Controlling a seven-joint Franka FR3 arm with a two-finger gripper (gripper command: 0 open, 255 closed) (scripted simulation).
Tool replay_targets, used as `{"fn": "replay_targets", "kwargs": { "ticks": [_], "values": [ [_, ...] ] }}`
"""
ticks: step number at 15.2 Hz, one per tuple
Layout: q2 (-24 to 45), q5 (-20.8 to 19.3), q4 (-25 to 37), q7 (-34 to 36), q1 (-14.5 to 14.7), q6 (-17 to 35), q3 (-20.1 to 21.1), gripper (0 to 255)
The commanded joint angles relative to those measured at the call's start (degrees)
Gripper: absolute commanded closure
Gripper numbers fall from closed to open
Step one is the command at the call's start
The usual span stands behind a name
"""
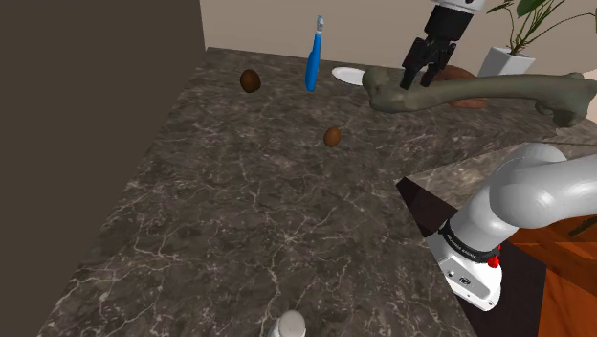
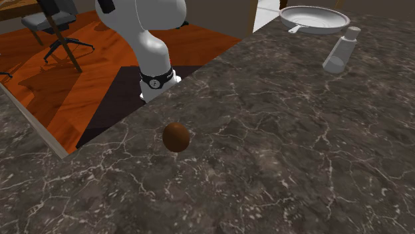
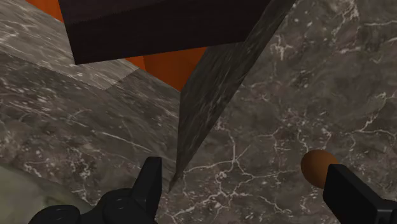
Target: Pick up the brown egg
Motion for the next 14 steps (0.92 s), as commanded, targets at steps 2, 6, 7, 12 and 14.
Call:
{"fn": "replay_targets", "kwargs": {
  "ticks": [2,6,7,12,14],
  "values": [
    [1.5,0.3,-0.2,0.1,0.6,1.3,0.7,0],
    [8.1,1.6,-0.4,0.5,2.8,6.3,3.6,0],
    [9.8,1.8,-0.3,0.7,3.4,7.5,4.3,0],
    [19.0,2.6,1.0,1.3,5.8,13.2,7.8,0],
    [22.9,2.7,2.0,1.6,6.7,15.3,9.2,0]
  ]
}}
